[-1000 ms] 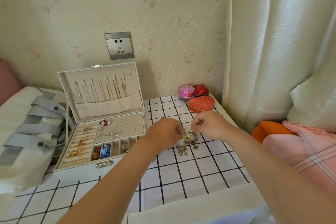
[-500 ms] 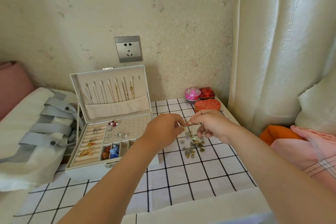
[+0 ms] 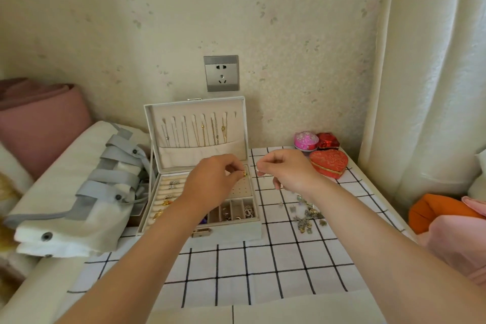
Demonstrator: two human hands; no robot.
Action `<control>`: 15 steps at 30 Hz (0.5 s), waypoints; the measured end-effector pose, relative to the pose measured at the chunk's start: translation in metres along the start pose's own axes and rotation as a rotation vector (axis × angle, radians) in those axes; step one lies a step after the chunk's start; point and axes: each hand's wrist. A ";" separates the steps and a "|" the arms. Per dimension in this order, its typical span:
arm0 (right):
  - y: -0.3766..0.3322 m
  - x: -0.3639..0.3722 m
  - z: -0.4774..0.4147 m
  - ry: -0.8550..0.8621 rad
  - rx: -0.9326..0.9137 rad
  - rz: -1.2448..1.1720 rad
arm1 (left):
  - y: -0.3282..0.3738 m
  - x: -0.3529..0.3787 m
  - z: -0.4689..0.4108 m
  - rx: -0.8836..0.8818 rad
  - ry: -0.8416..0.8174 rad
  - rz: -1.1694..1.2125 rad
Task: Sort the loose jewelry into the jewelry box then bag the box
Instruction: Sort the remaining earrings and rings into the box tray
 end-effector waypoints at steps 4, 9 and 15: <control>-0.006 0.029 -0.013 -0.040 -0.086 0.098 | -0.026 -0.025 0.003 -0.040 0.011 0.126; -0.009 0.053 -0.024 -0.093 -0.138 0.281 | -0.054 -0.043 0.006 -0.104 0.014 0.255; -0.010 0.070 -0.026 -0.140 -0.136 0.413 | -0.072 -0.049 0.007 -0.123 -0.020 0.255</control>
Point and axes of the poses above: each hand's wrist, its own z-axis away from the middle knuckle, its own x-axis out of the palm, y = z × x, and after that the axes turned 4 degrees about -x, right-handed
